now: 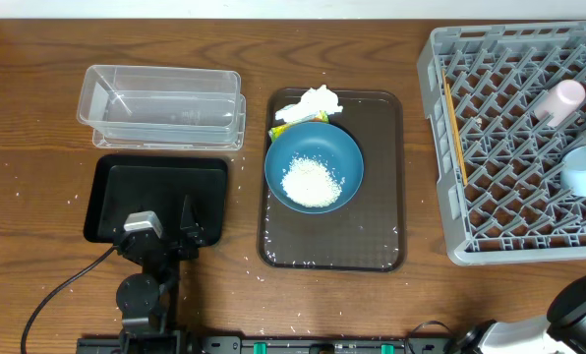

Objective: Sort waste into correct bins and load items into the dishwasher rack
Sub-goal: 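Lower the bowl upright into the rack and release it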

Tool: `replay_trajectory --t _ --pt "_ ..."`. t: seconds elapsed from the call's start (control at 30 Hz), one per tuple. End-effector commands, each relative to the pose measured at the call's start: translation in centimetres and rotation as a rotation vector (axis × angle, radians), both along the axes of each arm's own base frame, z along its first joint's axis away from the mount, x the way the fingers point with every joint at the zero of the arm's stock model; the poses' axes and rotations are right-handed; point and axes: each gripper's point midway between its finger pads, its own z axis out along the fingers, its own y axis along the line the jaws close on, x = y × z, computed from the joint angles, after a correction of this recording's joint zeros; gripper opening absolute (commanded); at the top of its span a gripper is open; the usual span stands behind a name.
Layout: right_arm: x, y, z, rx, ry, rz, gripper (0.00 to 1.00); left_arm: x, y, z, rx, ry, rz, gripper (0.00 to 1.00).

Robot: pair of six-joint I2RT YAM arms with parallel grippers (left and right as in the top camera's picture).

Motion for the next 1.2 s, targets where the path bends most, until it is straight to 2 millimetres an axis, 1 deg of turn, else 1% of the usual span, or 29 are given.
replay_trajectory --t 0.0,0.2,0.3,0.5,0.8,0.97,1.03,1.17 --pt "1.0 0.5 -2.1 0.044 0.019 0.029 0.01 -0.1 0.5 -1.8 -0.012 0.051 0.026 0.92" --pt "1.0 0.4 -5.4 0.096 0.084 0.025 0.01 -0.1 0.5 -1.8 -0.012 0.051 0.026 0.92" --pt "0.5 0.2 -6.0 0.090 0.119 0.010 0.01 -0.1 0.5 -1.8 -0.012 0.051 0.026 0.92" --pt "-1.2 -0.7 -5.3 0.034 0.179 -0.047 0.01 -0.1 0.5 -1.8 -0.012 0.051 0.026 0.92" --pt "-3.6 -1.7 -2.9 -0.076 0.240 -0.110 0.01 -0.1 0.5 -1.8 -0.012 0.051 0.026 0.92" --pt "-4.4 -2.1 -2.8 -0.099 0.268 -0.136 0.01 -0.1 0.5 -1.8 -0.012 0.051 0.026 0.92" --pt "-4.1 -2.0 -2.8 -0.090 0.257 -0.132 0.01 -0.1 0.5 -1.8 -0.012 0.051 0.026 0.92" --pt "-2.6 -0.7 -2.8 -0.029 0.188 -0.067 0.01 -0.1 0.5 -1.8 -0.012 0.051 0.026 0.92"
